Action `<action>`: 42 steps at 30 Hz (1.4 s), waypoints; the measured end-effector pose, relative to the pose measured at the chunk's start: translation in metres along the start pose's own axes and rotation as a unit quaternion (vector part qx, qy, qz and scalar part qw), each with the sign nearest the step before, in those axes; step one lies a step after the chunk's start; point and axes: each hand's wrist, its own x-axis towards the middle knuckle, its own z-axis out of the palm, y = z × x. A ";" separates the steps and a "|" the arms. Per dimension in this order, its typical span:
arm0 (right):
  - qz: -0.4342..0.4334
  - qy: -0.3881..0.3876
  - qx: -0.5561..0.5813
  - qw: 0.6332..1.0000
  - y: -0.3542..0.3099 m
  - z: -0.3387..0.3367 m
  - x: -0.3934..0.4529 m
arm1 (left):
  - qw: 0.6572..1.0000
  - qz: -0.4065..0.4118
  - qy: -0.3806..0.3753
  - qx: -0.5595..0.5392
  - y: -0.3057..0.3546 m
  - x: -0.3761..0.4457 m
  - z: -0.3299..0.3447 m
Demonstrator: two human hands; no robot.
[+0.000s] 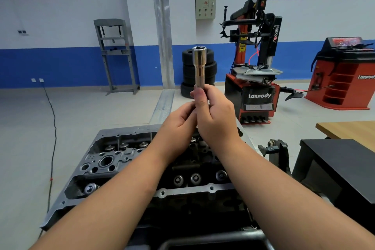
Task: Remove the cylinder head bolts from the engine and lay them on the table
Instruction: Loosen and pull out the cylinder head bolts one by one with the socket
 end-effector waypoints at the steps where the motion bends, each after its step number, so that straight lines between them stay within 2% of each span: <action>1: 0.002 0.002 0.004 1.000 0.000 -0.001 0.000 | 1.000 0.003 0.009 0.010 0.000 0.000 0.000; 7: -0.014 0.017 -0.015 1.000 0.003 -0.001 0.000 | 0.999 0.004 0.042 -0.002 -0.002 0.002 -0.001; 13: 0.007 -0.009 -0.008 1.000 0.002 0.000 0.000 | 1.000 -0.011 0.010 -0.007 0.001 0.000 0.000; 22: -0.014 0.004 -0.010 1.000 0.001 -0.002 0.000 | 0.999 0.003 0.042 -0.023 -0.002 0.002 -0.001; 27: 0.009 -0.020 -0.015 1.000 0.002 0.001 0.000 | 1.000 -0.009 0.009 -0.028 0.001 0.000 0.000; 31: 0.008 -0.010 -0.004 1.000 0.002 0.000 0.000 | 1.000 0.003 0.021 -0.001 0.001 0.001 0.000; 36: -0.006 0.011 -0.004 1.000 0.002 -0.001 0.000 | 0.999 -0.001 0.043 -0.029 -0.001 0.002 0.000; 42: 0.014 -0.011 -0.007 1.000 0.003 0.001 0.000 | 0.999 -0.001 0.009 -0.031 -0.001 0.000 0.000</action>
